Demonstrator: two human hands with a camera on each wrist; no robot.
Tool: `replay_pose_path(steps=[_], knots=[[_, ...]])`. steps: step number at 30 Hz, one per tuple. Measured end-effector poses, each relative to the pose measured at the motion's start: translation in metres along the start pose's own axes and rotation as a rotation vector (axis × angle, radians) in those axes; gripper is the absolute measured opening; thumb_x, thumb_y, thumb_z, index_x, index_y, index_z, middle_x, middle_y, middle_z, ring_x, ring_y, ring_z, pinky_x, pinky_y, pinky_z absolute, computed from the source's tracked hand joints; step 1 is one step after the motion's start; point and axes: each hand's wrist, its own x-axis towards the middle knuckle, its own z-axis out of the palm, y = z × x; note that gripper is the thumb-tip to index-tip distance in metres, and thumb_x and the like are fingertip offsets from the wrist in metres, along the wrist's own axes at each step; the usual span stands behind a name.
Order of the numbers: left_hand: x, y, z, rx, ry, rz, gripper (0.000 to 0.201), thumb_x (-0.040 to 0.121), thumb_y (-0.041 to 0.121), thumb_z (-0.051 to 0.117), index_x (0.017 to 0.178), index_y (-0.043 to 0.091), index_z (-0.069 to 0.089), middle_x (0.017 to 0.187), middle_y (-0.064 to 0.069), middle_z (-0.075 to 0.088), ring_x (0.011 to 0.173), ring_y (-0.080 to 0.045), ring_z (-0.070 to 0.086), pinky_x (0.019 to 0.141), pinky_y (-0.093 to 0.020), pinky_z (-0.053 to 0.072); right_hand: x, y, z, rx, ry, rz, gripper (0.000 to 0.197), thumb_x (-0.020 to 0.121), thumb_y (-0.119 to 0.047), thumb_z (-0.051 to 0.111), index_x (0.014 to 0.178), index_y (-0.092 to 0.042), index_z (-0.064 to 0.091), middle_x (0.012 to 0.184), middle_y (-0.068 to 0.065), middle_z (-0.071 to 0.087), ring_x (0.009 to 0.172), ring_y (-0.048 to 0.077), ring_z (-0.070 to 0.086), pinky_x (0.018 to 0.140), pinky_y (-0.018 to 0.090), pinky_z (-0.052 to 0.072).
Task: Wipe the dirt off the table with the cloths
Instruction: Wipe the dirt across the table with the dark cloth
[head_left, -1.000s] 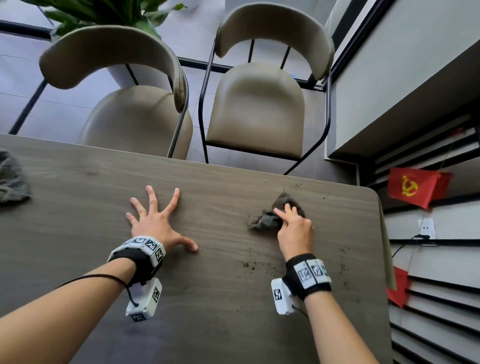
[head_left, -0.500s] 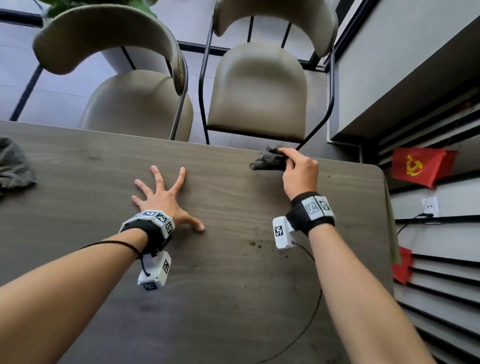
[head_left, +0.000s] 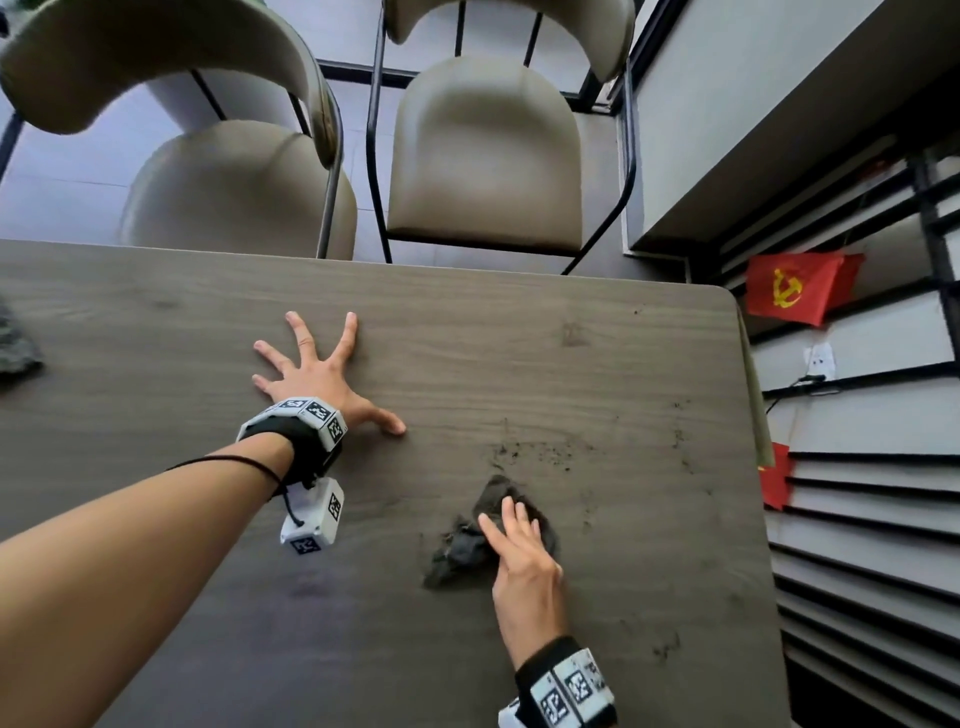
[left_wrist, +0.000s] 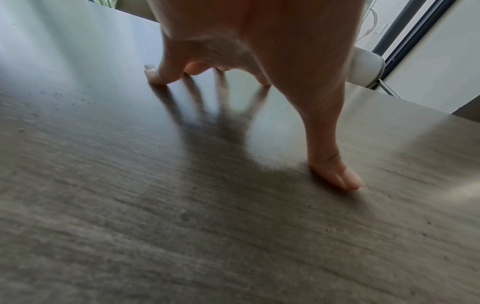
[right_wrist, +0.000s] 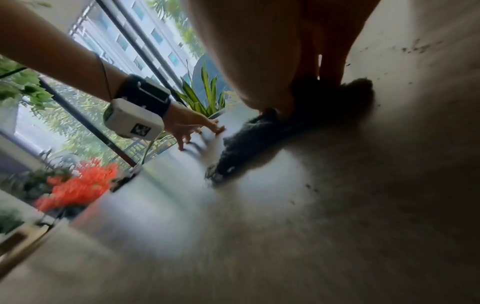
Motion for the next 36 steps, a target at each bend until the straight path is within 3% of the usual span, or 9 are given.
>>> replay_pose_path(steps=[3,7,13,16,21,25,27,31,36], knots=[[-0.001,-0.001,0.001,-0.007,-0.002,0.005,0.162,0.022,0.087,0.080,0.141,0.063,-0.028,0.156,-0.008,-0.042,0.144,-0.059,-0.018,0.112,-0.075,0.015,0.034,-0.003,-0.004,0.005,0.030,-0.002,0.063,0.070,0.016,0.057,0.119,-0.021,0.070,0.137,0.007,0.056,0.126,0.025,0.053,0.112,0.026,0.031],[-0.001,-0.001,0.001,-0.002,0.008,0.006,0.162,0.023,0.087,0.080,0.142,0.063,-0.027,0.157,-0.008,-0.042,0.144,-0.058,-0.018,0.112,-0.075,0.015,0.116,-0.013,-0.008,0.005,0.085,0.031,0.056,0.076,0.012,0.050,0.118,-0.019,0.070,0.135,0.011,0.058,0.125,0.030,0.055,0.105,0.040,0.042],[-0.004,-0.002,0.000,0.000,0.004,0.008,0.163,0.020,0.087,0.079,0.141,0.063,-0.027,0.156,-0.009,-0.043,0.144,-0.059,-0.019,0.112,-0.076,0.013,0.198,-0.037,-0.020,-0.102,-0.014,0.017,0.052,0.086,0.006,0.045,0.122,-0.024,0.067,0.138,0.008,0.055,0.116,0.033,0.056,0.093,0.039,0.046],[-0.005,-0.001,0.001,0.000,0.007,0.009,0.162,0.022,0.086,0.080,0.143,0.062,-0.025,0.156,-0.009,-0.042,0.144,-0.059,-0.018,0.112,-0.076,0.013,0.189,-0.038,-0.027,-0.049,0.036,-0.002,0.051,0.084,0.009,0.046,0.116,-0.021,0.071,0.127,0.007,0.063,0.110,0.032,0.061,0.089,0.038,0.048],[-0.005,-0.002,0.002,-0.005,0.007,0.012,0.163,0.021,0.087,0.080,0.143,0.063,-0.026,0.156,-0.009,-0.042,0.144,-0.059,-0.019,0.112,-0.076,0.013,0.104,-0.036,-0.018,0.030,0.163,-0.024,0.055,0.079,0.015,0.048,0.118,-0.017,0.069,0.131,0.009,0.061,0.125,0.026,0.055,0.102,0.038,0.045],[-0.005,-0.003,0.003,-0.005,0.016,0.019,0.161,0.023,0.087,0.080,0.144,0.062,-0.024,0.157,-0.009,-0.041,0.144,-0.059,-0.018,0.112,-0.076,0.014,0.032,-0.034,0.006,0.014,0.044,0.020,0.059,0.076,0.016,0.053,0.122,-0.019,0.067,0.138,0.009,0.056,0.131,0.026,0.050,0.109,0.044,0.041],[-0.003,-0.004,0.003,-0.003,0.015,0.017,0.161,0.024,0.087,0.080,0.144,0.061,-0.025,0.157,-0.009,-0.041,0.144,-0.059,-0.018,0.112,-0.076,0.014,0.023,-0.034,0.017,-0.014,0.017,0.039,0.061,0.075,0.016,0.056,0.124,-0.020,0.066,0.141,0.008,0.053,0.132,0.027,0.048,0.112,0.044,0.035],[-0.002,-0.002,0.003,0.001,0.006,0.009,0.161,0.024,0.086,0.080,0.143,0.062,-0.026,0.156,-0.009,-0.042,0.144,-0.059,-0.018,0.112,-0.076,0.015,0.077,-0.043,0.014,0.009,0.020,0.081,0.058,0.079,0.014,0.050,0.123,-0.020,0.067,0.141,0.012,0.052,0.131,0.030,0.048,0.110,0.043,0.036],[0.000,-0.003,0.004,0.004,0.005,0.016,0.162,0.023,0.088,0.078,0.143,0.061,-0.027,0.156,-0.009,-0.043,0.144,-0.059,-0.017,0.112,-0.075,0.016,0.190,-0.053,-0.003,-0.061,0.024,0.130,0.057,0.089,0.007,0.042,0.132,-0.026,0.060,0.150,0.007,0.042,0.136,0.029,0.041,0.109,0.036,0.033]])
